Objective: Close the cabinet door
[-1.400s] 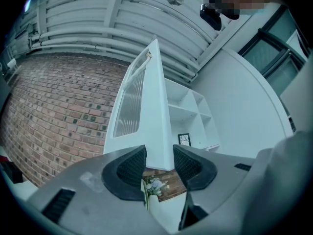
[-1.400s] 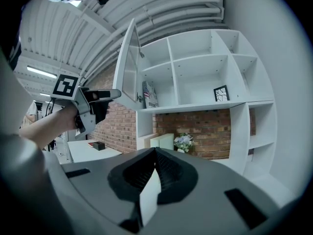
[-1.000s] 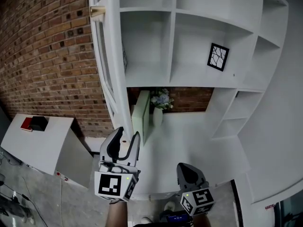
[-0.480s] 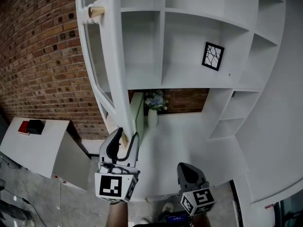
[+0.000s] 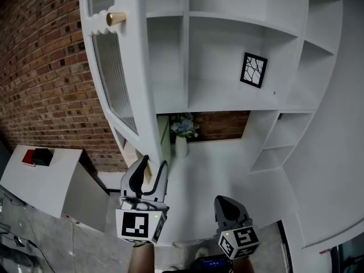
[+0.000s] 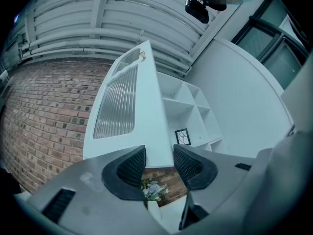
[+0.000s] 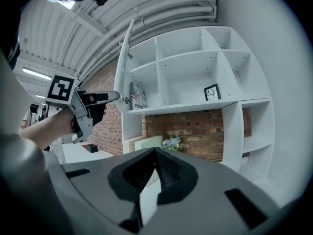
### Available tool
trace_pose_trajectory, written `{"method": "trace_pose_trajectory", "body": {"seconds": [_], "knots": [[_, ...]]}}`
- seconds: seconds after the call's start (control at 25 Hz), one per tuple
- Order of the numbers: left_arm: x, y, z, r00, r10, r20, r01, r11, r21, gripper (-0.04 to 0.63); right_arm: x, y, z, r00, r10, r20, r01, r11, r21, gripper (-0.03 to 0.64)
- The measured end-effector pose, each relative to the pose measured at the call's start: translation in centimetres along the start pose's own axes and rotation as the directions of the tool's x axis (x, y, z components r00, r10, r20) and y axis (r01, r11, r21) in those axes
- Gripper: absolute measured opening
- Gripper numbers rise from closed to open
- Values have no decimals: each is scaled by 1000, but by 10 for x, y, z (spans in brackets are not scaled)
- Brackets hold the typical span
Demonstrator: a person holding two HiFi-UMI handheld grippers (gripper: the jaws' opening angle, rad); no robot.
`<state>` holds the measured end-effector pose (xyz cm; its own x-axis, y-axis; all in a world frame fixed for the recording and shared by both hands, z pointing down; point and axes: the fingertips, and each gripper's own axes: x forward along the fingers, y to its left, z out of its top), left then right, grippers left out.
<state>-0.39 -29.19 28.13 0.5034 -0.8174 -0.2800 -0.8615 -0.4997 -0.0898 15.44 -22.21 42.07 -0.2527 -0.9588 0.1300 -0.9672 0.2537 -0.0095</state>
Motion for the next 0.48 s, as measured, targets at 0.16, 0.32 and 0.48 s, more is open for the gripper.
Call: {"method": "trace_pose_trajectory", "body": {"seconds": [0.16,0.32,0.48], "knots": [[11,-5,-3,1000,-6,-4,6,1000,12,178,10,-8,-1,1000,9,-8,-9,1000,7,2],[20,-9,-6,1000,-6,-8,6,1000,17,178,18,-14,1,1000,24,-1,-24,1000,9,2],[30,-12,-8,1000,-4,-12,4,1000,15,175,25,-17,2,999,39,-1,-39,999,5,2]]}}
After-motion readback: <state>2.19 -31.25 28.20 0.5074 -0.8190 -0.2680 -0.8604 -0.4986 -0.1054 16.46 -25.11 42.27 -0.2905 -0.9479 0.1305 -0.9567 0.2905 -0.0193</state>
